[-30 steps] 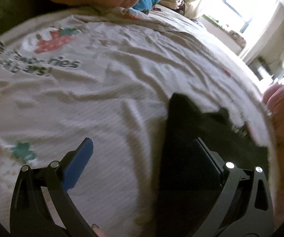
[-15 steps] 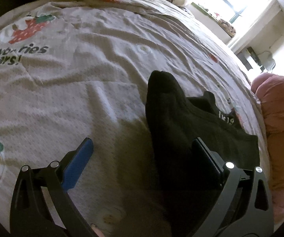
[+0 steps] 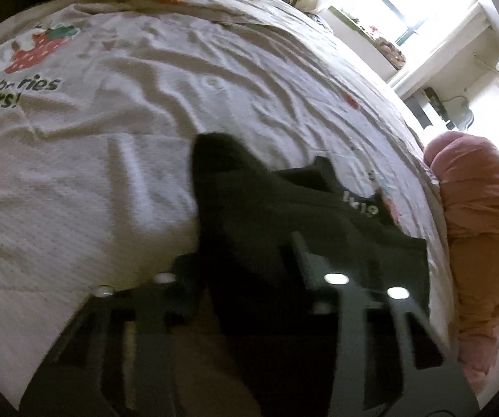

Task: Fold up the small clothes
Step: 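Close the left tool on the side edge of the folded shirt, then lift the gripped side edge with the left tool and fold it inward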

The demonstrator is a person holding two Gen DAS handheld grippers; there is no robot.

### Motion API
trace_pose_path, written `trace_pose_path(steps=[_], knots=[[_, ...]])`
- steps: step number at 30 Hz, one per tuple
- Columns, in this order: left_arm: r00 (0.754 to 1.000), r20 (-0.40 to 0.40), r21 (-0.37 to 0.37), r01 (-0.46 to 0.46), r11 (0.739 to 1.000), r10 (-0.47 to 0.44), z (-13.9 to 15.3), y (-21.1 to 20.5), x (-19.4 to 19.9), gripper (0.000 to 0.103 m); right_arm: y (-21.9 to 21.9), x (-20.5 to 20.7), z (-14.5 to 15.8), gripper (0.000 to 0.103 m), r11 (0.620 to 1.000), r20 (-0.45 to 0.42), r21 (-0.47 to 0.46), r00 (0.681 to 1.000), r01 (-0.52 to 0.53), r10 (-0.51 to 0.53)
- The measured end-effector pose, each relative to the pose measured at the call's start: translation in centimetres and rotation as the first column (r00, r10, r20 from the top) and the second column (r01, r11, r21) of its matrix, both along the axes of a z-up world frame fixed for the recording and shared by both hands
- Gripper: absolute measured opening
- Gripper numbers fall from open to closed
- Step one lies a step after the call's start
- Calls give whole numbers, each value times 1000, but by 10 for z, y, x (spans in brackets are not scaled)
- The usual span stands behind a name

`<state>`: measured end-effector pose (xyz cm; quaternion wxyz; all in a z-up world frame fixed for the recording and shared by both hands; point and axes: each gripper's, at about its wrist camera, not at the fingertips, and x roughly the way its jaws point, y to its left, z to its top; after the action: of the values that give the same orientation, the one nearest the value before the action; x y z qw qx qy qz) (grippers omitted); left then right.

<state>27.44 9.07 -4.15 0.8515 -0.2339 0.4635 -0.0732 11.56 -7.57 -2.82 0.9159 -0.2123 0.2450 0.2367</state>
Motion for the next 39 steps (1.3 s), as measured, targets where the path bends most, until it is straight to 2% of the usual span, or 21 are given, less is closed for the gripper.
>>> trace_pose_path(steps=[4,9,15,28,39], knots=[[999,45,80,16,997,-20,26,-22,-7,18,-14,-6,8,11,1000,12,27,1000,14,-15],[996,81,122,27,992,-37,54,-44,-13,17,-37,-13,19,10,996,32,82,999,34,-37],[993,109,155,32,987,-50,74,-68,-21,17,-62,-18,30,10,988,29,140,998,59,-63],[983,144,209,80,975,-111,98,-123,-28,17,-113,-19,42,10,964,11,233,990,132,-138],[977,133,214,137,967,-168,97,-165,-26,17,-151,-20,40,10,943,-13,269,979,199,-203]])
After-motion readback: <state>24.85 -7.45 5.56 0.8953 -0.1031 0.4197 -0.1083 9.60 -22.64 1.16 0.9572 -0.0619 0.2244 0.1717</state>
